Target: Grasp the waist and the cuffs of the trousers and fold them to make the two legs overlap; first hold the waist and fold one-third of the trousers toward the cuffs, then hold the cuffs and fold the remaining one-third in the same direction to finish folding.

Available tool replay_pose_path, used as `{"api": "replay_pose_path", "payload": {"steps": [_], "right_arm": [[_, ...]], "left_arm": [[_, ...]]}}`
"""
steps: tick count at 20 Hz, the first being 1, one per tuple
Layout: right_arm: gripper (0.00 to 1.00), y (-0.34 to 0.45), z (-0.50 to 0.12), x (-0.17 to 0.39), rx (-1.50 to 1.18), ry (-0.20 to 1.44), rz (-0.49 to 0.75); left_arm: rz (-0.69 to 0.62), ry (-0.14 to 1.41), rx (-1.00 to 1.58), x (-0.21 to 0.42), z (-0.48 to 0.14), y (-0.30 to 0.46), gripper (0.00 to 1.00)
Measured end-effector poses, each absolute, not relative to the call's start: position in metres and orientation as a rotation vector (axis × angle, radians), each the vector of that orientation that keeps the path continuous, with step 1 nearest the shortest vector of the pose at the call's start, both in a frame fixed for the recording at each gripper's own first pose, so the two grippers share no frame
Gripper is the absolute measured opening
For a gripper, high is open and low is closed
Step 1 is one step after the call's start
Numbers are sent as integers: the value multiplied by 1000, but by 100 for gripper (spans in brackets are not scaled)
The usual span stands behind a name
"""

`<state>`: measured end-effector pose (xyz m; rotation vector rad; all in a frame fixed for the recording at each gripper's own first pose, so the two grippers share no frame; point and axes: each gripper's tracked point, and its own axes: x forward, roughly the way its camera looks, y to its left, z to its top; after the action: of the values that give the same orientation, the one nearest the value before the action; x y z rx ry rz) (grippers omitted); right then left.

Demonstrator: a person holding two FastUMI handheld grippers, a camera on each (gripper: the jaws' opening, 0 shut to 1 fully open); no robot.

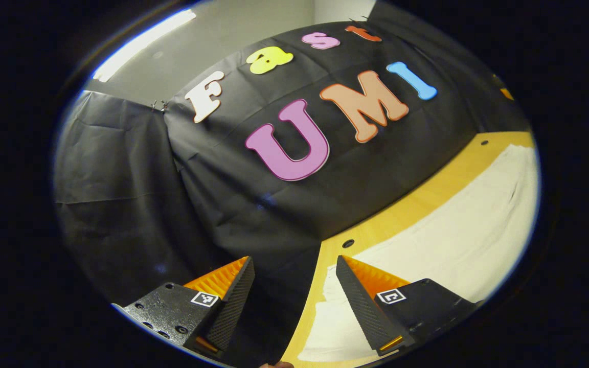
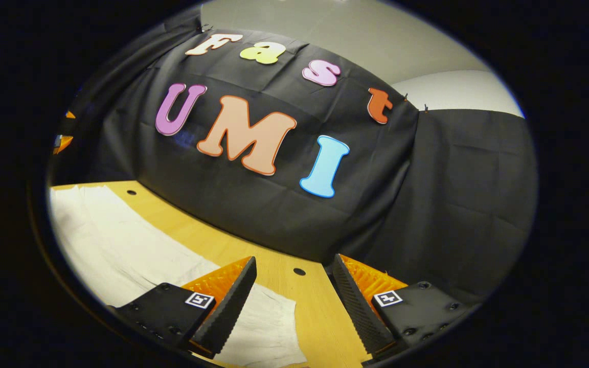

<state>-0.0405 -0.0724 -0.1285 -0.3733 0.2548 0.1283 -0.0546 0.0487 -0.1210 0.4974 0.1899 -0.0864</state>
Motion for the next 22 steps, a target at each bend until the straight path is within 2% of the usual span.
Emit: {"api": "replay_pose_path", "payload": {"steps": [6,18,21,22], "right_arm": [[97,-71,-175,-74,-545,337,240],[99,-60,-267,-148,-816,507,545],[95,-63,-281,-162,-867,537,603],[98,-65,-287,-167,-884,549,621]], "left_arm": [[-182,310,605,-83,-181,45,96],[-516,527,956,-149,-294,50,96],[-587,591,1001,-165,-314,57,97],[-605,608,1019,-170,-318,59,97]]}}
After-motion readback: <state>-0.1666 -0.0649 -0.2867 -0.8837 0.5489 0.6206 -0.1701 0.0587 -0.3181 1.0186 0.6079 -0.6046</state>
